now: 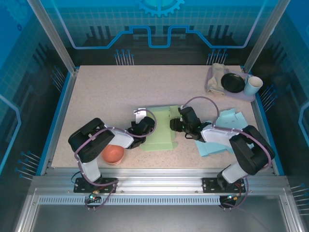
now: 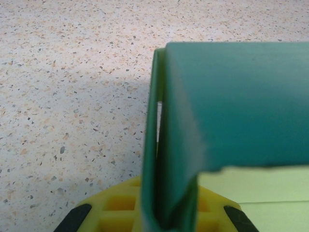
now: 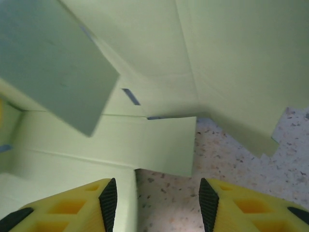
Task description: Fold the paper box
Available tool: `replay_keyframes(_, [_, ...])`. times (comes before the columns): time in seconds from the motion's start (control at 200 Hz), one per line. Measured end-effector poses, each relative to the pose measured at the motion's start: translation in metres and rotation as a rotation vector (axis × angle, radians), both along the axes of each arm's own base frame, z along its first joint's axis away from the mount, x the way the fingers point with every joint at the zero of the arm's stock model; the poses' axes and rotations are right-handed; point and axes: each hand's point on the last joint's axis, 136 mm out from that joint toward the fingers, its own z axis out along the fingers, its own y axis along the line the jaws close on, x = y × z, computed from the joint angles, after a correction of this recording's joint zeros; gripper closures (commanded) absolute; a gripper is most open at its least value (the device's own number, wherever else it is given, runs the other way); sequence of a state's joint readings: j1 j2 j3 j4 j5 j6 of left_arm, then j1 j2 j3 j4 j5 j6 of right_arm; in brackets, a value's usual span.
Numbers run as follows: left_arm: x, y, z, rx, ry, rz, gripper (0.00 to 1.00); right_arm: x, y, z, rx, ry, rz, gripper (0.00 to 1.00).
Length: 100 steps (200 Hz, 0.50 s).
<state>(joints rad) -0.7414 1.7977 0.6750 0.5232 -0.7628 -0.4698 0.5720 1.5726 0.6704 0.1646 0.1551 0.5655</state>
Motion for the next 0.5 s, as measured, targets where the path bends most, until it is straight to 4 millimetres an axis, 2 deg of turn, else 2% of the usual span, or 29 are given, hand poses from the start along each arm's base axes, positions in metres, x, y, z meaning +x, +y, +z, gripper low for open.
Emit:
replay_keyframes(0.195, [0.000, -0.002, -0.001, -0.006, 0.006, -0.010, 0.98, 0.012, 0.001, -0.012, -0.003, -0.013, -0.001, 0.49])
replay_keyframes(0.37, [0.000, -0.004, -0.001, -0.016, 0.010, -0.019, 0.98, 0.022, 0.018, 0.002, 0.059, -0.085, 0.061, 0.51])
replay_keyframes(0.5, [0.000, -0.005, -0.001, -0.017, 0.009, -0.019, 0.98, 0.023, 0.030, 0.010, 0.086, -0.122, 0.106, 0.51])
